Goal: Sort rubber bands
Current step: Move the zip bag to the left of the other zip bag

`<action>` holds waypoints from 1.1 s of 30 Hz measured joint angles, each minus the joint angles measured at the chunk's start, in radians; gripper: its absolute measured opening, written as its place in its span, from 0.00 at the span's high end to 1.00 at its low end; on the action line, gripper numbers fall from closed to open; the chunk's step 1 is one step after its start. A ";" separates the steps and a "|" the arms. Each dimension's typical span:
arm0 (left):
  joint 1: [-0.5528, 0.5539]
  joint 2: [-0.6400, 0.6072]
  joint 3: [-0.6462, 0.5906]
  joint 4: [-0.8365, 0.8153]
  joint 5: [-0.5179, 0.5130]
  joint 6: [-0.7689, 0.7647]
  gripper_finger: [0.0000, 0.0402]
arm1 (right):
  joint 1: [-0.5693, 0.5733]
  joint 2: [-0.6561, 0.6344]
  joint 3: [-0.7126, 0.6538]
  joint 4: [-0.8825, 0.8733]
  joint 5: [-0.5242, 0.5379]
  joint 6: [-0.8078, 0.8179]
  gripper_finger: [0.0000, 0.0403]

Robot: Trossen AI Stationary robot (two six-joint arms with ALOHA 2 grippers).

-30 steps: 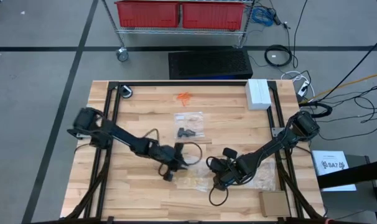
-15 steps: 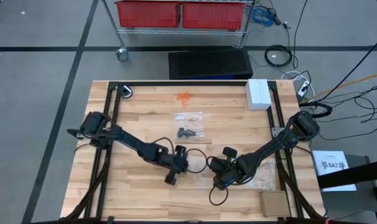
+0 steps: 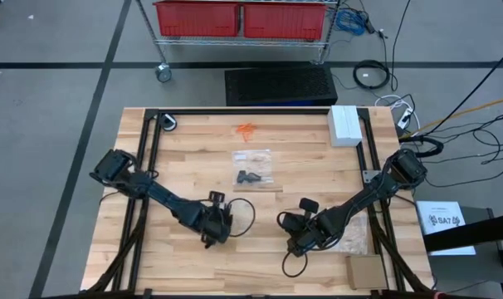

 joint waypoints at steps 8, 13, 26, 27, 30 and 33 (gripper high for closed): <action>-0.007 -0.008 -0.079 -0.145 -0.111 -0.085 1.00 | 0.003 0.000 0.000 -0.035 -0.002 0.029 1.00; -0.006 -0.097 -0.174 -0.198 -0.129 -0.155 1.00 | 0.003 0.000 0.000 -0.034 -0.003 0.030 1.00; -0.019 -0.451 -0.246 -0.032 -0.060 -0.338 1.00 | 0.006 -0.008 0.000 -0.036 0.029 0.080 1.00; -0.019 -0.452 -0.246 0.011 -0.039 -0.338 1.00 | 0.006 -0.014 0.000 -0.068 0.028 0.125 1.00; -0.020 -0.433 -0.248 0.121 0.009 -0.349 1.00 | 0.007 -0.034 0.000 -0.228 0.017 0.327 1.00; -0.019 -0.389 -0.265 0.208 0.031 -0.380 1.00 | 0.018 -0.043 0.000 -0.416 -0.042 0.560 1.00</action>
